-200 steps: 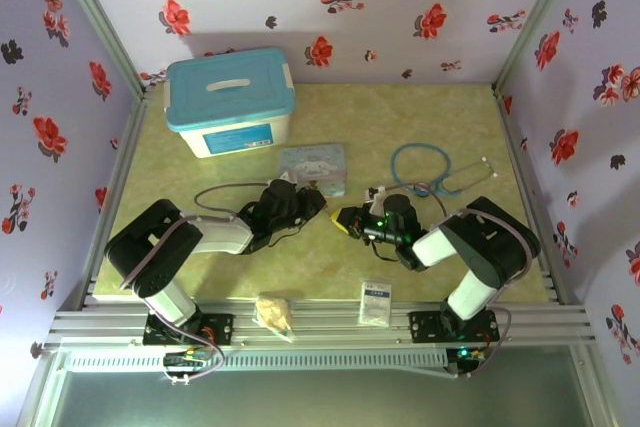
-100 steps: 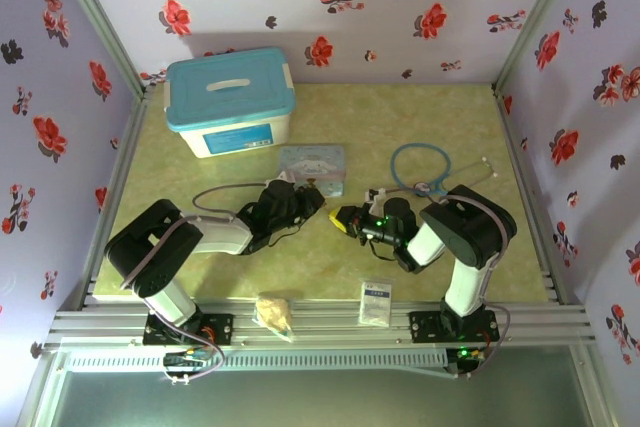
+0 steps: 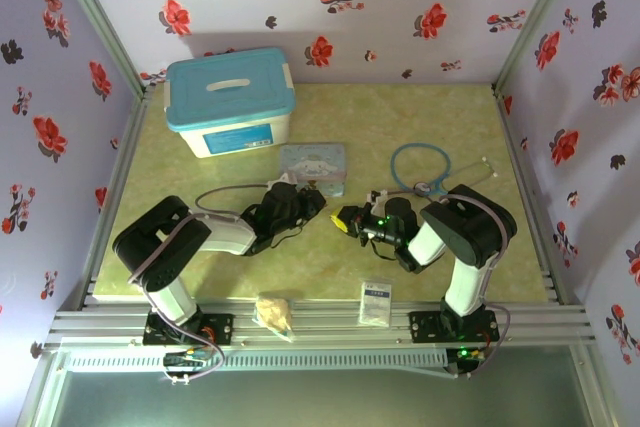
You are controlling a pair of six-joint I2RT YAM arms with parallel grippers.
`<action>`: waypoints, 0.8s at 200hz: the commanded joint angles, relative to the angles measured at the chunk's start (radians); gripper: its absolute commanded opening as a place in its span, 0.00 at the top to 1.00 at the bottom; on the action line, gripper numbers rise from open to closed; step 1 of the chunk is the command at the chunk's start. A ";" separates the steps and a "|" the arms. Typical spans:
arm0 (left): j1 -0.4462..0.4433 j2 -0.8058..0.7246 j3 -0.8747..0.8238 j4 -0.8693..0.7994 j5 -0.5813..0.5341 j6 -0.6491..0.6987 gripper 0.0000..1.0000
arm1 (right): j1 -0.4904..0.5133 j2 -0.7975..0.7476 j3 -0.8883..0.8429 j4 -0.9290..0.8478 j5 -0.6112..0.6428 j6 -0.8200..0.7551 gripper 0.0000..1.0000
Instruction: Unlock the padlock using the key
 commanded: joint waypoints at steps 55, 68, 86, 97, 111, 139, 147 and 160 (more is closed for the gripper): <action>-0.058 -0.011 0.026 0.052 0.018 0.020 1.00 | -0.005 -0.067 0.041 0.064 0.067 0.082 1.00; -0.062 -0.004 0.025 0.062 0.018 0.014 1.00 | -0.001 -0.086 0.047 0.064 0.076 0.088 1.00; -0.062 0.003 0.016 0.089 0.019 -0.008 1.00 | -0.002 -0.103 0.054 0.056 0.080 0.085 1.00; -0.058 0.011 0.008 0.129 0.024 -0.037 1.00 | 0.000 -0.098 0.053 0.044 0.083 0.070 1.00; -0.059 0.008 0.008 0.153 0.026 -0.063 1.00 | 0.002 -0.072 0.045 0.063 0.094 0.064 1.00; -0.067 -0.013 0.008 0.155 0.014 -0.082 1.00 | 0.022 -0.076 0.058 0.064 0.118 0.044 1.00; -0.067 -0.015 0.011 0.148 0.015 -0.081 1.00 | 0.023 -0.085 0.062 0.064 0.119 0.043 1.00; -0.070 -0.017 0.006 0.145 0.013 -0.080 1.00 | 0.022 -0.097 0.066 0.064 0.124 0.041 1.00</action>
